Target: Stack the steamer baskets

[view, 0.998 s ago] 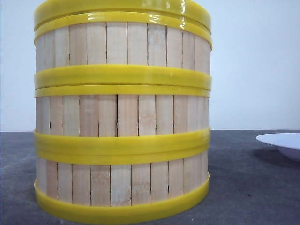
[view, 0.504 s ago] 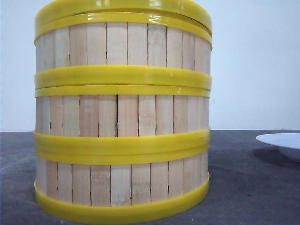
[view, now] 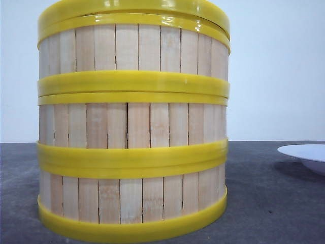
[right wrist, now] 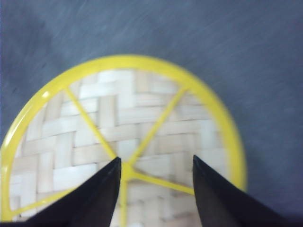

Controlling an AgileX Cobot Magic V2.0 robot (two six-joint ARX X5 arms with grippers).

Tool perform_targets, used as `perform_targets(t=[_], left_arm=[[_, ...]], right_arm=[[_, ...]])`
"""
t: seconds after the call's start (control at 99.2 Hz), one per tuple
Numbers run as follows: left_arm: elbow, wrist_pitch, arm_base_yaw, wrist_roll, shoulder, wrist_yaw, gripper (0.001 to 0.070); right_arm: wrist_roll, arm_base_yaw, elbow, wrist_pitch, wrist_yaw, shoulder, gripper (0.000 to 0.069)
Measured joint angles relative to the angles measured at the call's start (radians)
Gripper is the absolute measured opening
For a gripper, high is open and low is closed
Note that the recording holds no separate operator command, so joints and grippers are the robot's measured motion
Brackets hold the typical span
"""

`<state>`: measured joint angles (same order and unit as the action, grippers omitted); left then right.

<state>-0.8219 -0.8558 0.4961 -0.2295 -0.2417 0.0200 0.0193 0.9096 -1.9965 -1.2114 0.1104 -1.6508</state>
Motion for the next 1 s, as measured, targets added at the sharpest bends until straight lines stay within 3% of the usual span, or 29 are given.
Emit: perform_targets(t=[0.192, 0.373, 0.565, 0.817, 0.998], left_arm=[[0.0, 0.0, 0.0, 0.0, 0.0, -0.001, 0.0275], [0.0, 0.0, 0.0, 0.0, 0.0, -0.053, 0.0275], [0.0, 0.025, 0.0, 0.0, 0.0, -0.065, 0.0275], [0.0, 0.07, 0.0, 0.0, 0.0, -0.071, 0.0275], [0.0, 0.064, 0.0, 0.0, 0.0, -0.071, 0.0275]], right_arm=[[-0.018, 0.0, -0.028, 0.011, 0.107, 0.175, 0.0289], [-0.028, 0.005, -0.03, 0.011, 0.19, 0.328, 0.0289], [-0.049, 0.032, 0.02, 0.004, 0.242, 0.475, 0.0289], [-0.121, 0.039, 0.377, 0.085, 0.355, 0.725, 0.0289], [-0.206, 0.04, 0.683, 0.209, 0.357, 0.926, 0.0289]])
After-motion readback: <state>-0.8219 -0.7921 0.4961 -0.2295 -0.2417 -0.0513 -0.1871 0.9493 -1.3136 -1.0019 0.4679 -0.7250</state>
